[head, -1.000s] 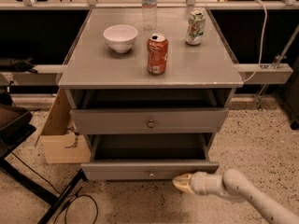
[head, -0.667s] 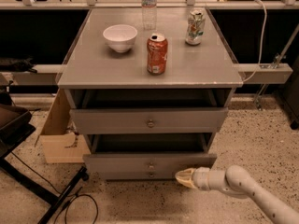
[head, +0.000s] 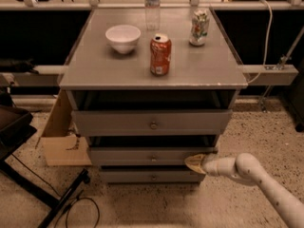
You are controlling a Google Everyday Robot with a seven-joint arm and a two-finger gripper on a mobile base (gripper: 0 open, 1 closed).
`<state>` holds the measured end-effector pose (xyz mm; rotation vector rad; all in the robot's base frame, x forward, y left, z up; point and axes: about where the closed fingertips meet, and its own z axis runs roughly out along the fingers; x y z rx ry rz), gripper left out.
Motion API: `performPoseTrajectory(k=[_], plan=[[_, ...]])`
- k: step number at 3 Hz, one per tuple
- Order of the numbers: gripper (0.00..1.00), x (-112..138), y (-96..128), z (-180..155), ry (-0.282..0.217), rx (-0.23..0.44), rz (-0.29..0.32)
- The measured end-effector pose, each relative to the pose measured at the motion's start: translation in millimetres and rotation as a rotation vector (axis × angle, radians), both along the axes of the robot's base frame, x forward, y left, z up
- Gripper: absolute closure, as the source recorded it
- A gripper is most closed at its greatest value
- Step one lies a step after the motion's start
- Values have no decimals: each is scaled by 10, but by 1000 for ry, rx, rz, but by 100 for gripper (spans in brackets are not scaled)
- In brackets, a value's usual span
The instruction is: Close middle drawer
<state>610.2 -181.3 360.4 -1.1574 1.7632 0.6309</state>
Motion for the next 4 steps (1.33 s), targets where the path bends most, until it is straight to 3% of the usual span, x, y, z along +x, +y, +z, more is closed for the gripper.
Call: performPoseTrajectory(k=[1,2,3,4], plan=[[100,-8,1,0,0,0,0],[84,-8,1,0,0,0,0],[61,-8,1,0,0,0,0],[64,-88,24,2,9,3,2]])
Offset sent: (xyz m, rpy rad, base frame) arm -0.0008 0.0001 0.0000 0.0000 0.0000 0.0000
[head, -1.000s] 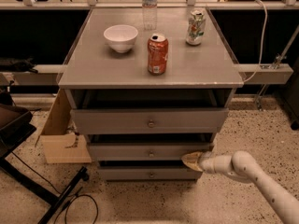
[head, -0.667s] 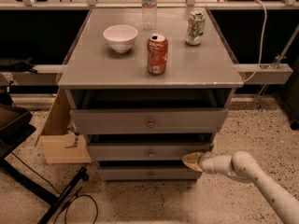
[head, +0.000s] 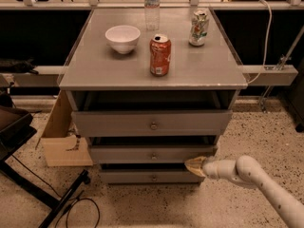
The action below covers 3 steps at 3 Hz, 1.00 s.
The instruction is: Close middle drawer
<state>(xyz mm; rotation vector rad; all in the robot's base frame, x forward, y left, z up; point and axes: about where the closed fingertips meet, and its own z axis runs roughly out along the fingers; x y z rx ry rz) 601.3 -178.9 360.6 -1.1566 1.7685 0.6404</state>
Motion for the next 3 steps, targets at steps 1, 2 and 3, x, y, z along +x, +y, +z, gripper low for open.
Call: performPoseTrajectory(k=[1,2,3], plan=[[87,-241,-38,101,13,-22,9],[100,-730,-33,300,102,-131,134],[100,-1226,-169,683,209,-275,226]])
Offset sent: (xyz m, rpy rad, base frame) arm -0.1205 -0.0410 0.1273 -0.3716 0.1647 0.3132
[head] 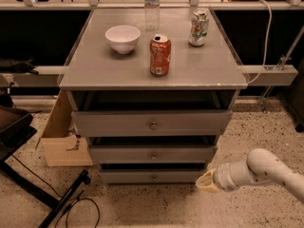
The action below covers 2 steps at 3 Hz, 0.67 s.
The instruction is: Close middle drawer
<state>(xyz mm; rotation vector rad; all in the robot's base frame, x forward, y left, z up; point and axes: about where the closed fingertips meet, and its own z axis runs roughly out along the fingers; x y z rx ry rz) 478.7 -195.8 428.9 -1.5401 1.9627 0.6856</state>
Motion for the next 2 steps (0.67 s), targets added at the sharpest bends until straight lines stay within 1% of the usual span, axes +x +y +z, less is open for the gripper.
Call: performPoseTrajectory(k=[1,2], plan=[[100,-504,-198,456,93,-129,-5],[100,-919,-337,1020,87,-226,-53]])
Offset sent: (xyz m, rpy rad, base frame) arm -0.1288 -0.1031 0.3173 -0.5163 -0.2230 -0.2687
